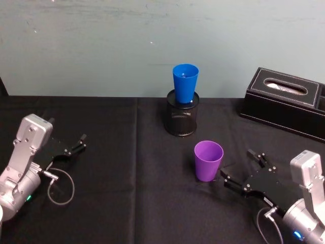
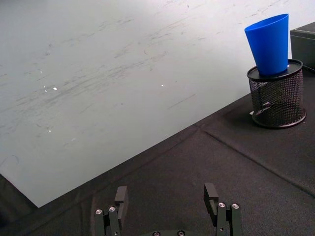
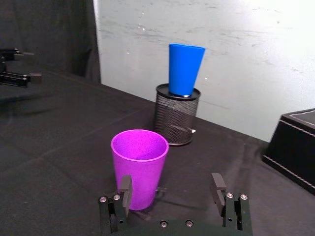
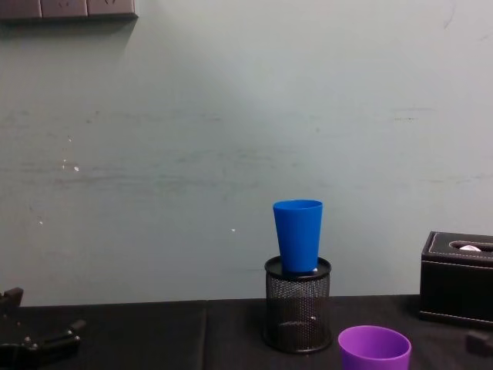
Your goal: Pick up one cup with a gripper and tap it against the other cup.
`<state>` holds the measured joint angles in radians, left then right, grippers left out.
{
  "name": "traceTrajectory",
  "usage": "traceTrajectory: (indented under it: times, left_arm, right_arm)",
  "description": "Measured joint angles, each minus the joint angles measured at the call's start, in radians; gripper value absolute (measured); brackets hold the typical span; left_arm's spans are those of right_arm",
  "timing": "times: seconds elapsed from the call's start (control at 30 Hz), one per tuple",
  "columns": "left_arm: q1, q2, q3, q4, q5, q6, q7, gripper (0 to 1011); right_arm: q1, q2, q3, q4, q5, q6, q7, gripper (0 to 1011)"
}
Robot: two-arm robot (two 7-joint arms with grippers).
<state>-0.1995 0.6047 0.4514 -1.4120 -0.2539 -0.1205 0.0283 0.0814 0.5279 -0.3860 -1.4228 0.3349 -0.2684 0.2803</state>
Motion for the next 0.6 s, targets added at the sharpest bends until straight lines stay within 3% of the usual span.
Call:
traceTrajectory:
  times: [0.4,0.6]
  left_arm:
    - [0.0,0.0,0.0,0.0,0.0,0.0,0.0,1011]
    - [0.0,0.0,0.0,0.0,0.0,0.0,0.0,1011]
  right_arm:
    - [0.015,-0.052,0.002,0.059,-0.018,-0.044,0.038,1004]
    - [0.027,-0.073,0.015,0.085,0.0,-0.054,0.07,1004]
